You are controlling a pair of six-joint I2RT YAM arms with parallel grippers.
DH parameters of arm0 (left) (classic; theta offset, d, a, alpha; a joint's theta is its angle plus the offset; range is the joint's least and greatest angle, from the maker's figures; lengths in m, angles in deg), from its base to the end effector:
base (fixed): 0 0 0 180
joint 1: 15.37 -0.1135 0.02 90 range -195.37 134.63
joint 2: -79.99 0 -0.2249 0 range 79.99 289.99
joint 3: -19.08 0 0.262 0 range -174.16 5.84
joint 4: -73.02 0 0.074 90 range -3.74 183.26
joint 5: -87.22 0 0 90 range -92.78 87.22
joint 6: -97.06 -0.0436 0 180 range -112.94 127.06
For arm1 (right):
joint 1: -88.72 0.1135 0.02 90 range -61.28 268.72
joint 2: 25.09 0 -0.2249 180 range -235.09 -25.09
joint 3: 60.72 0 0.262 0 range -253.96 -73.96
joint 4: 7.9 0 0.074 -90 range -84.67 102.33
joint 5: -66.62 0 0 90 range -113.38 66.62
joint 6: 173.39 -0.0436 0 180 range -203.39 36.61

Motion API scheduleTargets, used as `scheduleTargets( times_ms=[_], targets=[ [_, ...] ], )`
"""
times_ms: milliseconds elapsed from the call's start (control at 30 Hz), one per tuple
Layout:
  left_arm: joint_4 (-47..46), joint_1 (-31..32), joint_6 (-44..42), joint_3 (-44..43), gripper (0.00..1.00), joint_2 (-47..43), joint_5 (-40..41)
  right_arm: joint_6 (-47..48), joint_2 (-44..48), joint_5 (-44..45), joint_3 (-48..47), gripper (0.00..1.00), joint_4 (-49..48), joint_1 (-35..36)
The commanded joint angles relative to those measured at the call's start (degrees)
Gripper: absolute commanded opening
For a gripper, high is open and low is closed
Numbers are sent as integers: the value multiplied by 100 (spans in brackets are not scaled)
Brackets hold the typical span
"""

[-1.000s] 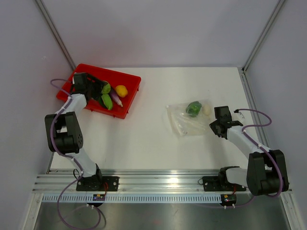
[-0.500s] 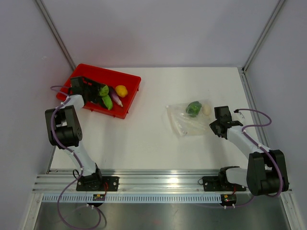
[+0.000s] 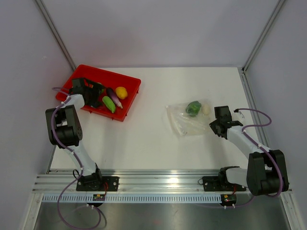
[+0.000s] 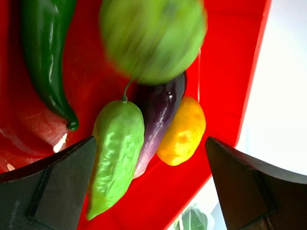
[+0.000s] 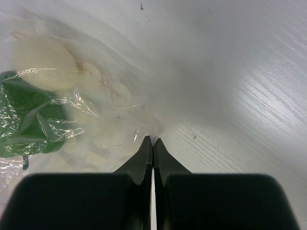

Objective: Open the zip-top bag and remove the fake food
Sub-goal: Place the fake fruit in the bin.

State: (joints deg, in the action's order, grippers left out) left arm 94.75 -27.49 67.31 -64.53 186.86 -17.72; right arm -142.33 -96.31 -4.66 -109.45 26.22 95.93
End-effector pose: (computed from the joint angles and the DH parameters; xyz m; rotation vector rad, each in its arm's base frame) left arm 0.4014 0.0747 0.1432 -1.3306 2.0430 -0.7028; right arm 0.2529 0.0179 0.1299 1.1927 2.1789 0.0634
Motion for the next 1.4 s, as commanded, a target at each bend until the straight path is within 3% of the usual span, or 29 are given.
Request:
scheduleTargets(
  times_ms=[0,233,567,733,900,1067,1367],
  targets=[
    [310,-27,-75,-231,99,-316,132,84,38,9,-161,0,-85,-26],
    [57,-10,-66,65,99,-587,166,102,56,35,-143,0,-102,-26],
    [-1032,508,40,717,85,-1721,597,128,-6,18,-178,0,-85,-26],
    [-1350,1105,13,1288,83,-2274,1221,128,3,-35,-178,0,-120,-26],
    [-1885,2133,39,1727,83,-2487,1669,137,-32,-88,-178,0,-128,-26],
    [-2501,2766,128,2054,83,-2224,1329,137,-41,-132,-169,0,-155,-26],
    [-3336,3075,84,2782,82,-1994,633,146,-50,-141,-169,0,-155,-26]
  ],
)
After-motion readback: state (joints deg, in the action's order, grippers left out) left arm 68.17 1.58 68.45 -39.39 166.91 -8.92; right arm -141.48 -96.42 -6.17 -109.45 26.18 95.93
